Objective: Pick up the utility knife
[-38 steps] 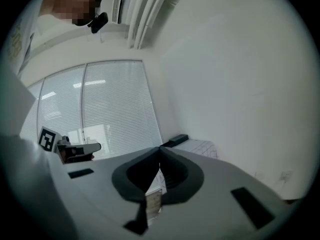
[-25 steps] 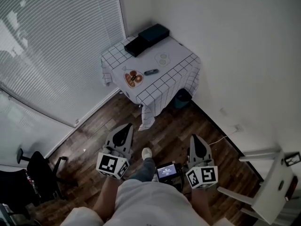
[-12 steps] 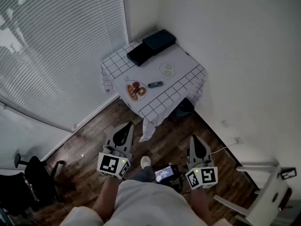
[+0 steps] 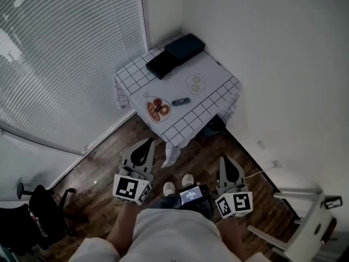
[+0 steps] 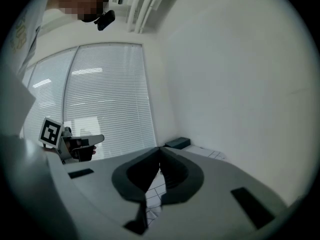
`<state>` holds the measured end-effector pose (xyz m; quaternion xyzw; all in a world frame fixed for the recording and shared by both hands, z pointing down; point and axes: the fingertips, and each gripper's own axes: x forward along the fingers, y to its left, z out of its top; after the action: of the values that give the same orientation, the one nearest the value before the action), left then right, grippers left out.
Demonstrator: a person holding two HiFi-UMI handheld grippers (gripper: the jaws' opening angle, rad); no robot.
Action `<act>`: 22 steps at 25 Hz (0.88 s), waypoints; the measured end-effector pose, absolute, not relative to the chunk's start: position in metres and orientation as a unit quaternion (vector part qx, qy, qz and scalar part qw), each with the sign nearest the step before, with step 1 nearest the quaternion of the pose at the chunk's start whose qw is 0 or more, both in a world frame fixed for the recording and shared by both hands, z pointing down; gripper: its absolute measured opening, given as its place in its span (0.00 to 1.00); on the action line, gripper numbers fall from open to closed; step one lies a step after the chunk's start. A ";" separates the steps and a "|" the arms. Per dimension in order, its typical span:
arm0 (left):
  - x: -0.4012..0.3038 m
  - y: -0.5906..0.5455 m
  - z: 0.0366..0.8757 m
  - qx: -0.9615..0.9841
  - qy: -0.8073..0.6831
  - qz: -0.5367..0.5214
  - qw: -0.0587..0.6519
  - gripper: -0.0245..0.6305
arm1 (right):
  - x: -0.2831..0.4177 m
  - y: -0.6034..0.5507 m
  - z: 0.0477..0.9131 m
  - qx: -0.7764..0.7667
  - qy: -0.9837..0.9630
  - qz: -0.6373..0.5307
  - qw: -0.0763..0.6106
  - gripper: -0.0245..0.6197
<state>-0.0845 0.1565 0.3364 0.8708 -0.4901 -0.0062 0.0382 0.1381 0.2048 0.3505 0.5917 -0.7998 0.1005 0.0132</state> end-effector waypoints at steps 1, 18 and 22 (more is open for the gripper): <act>-0.084 0.153 0.338 0.871 -0.490 -0.009 0.039 0.04 | 0.137 0.200 0.351 0.590 -0.801 0.101 0.013 0.05; -0.087 0.029 0.337 0.847 -0.529 -0.001 0.045 0.04 | 0.122 0.050 0.351 0.525 -0.845 0.093 0.041 0.05; -0.080 -0.001 0.338 0.839 -0.542 0.009 0.051 0.04 | 0.129 0.012 0.360 0.505 -0.856 0.097 0.049 0.05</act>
<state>-0.0800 -0.0010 0.3379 0.8390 -0.5416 0.0087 0.0508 0.1294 0.0122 0.3601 0.5048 -0.8564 0.0966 0.0486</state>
